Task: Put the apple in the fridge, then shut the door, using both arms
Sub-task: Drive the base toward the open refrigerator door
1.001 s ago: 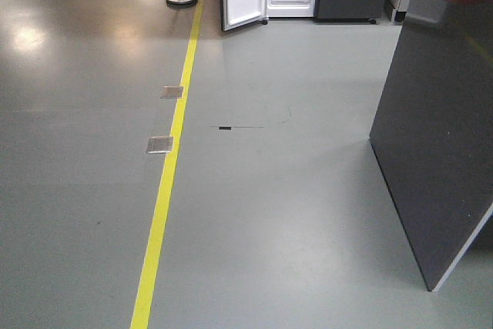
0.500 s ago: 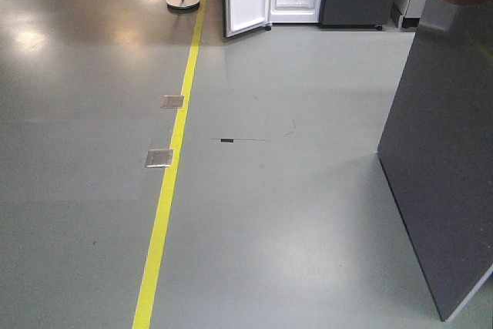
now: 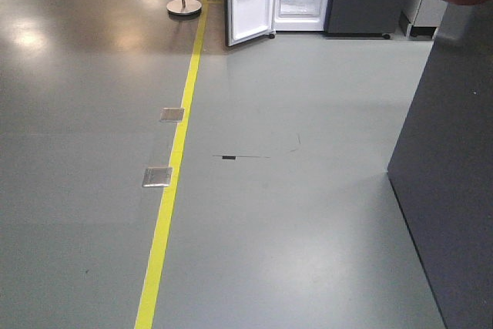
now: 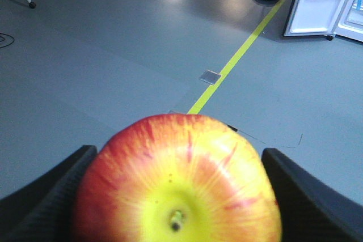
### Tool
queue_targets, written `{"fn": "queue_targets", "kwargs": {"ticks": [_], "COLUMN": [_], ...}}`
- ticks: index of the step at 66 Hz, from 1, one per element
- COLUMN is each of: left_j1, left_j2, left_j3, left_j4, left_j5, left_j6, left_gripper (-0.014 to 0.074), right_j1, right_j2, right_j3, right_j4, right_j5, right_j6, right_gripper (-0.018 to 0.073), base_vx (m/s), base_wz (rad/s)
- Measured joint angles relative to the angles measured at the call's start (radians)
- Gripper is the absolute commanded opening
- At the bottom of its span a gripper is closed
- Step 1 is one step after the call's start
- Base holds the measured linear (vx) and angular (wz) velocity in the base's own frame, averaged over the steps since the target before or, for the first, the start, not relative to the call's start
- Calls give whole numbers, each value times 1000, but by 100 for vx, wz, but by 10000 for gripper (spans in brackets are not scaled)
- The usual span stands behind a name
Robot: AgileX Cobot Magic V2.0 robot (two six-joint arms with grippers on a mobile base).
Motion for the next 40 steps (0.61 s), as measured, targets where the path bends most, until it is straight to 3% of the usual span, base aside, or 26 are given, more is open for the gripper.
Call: {"fn": "queue_targets", "kwargs": {"ticks": [40], "left_j1": [0], "left_j2": [0], "left_j3": [0], "left_j4": [0], "left_j5": [0], "left_j6": [0], "left_gripper": [-7], "right_j1": [0], "right_j2": [0], "right_j3": [0], "right_j4": [0], "right_j5": [0], "right_j6": [0], "right_gripper": [115], "base_vx": [27], "base_wz": [-1]}}
